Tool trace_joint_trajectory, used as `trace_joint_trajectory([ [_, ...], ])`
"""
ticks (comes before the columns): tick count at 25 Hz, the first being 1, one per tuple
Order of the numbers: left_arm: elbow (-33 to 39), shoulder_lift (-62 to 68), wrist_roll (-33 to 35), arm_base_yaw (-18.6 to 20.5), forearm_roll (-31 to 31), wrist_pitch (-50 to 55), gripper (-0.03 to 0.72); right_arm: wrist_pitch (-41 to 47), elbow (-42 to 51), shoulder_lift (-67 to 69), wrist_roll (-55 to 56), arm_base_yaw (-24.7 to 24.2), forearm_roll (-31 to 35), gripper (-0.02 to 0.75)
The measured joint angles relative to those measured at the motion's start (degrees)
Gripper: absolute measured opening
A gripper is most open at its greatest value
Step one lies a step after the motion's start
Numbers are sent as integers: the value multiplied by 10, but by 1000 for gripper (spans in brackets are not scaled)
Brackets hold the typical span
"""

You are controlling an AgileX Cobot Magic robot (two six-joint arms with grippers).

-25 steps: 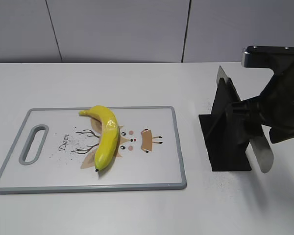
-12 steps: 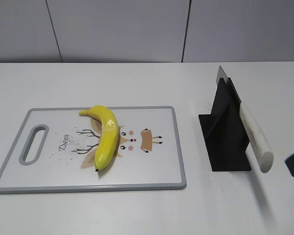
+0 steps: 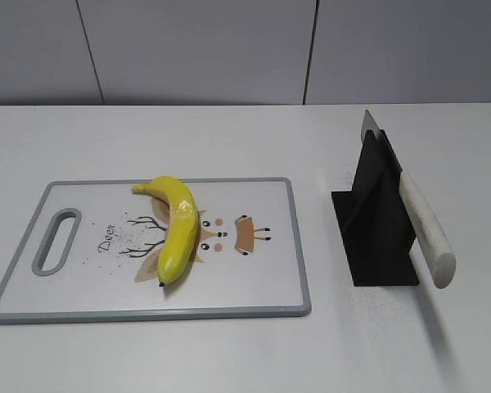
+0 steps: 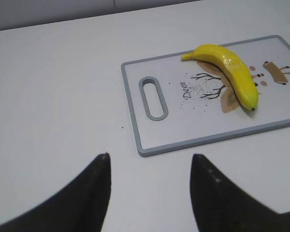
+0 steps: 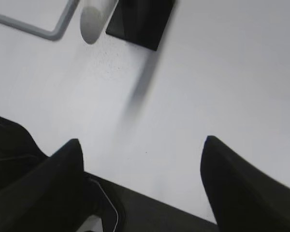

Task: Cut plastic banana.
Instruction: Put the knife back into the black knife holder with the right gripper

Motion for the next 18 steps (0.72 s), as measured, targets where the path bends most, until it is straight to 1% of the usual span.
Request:
trace_joint_trajectory([
  [10,0,0,0,0,0,0,480,1,1,-214,-1,0,0,540],
  [13,0,0,0,0,-1,0,480,3,1,-250,-1,-9,0,533],
  [16,0,0,0,0,-2,0,480,4,1,-252,-1,-43,6,528],
  [18,0,0,0,0,-2,0,480,4,1,-252,-1,-83,11,528],
])
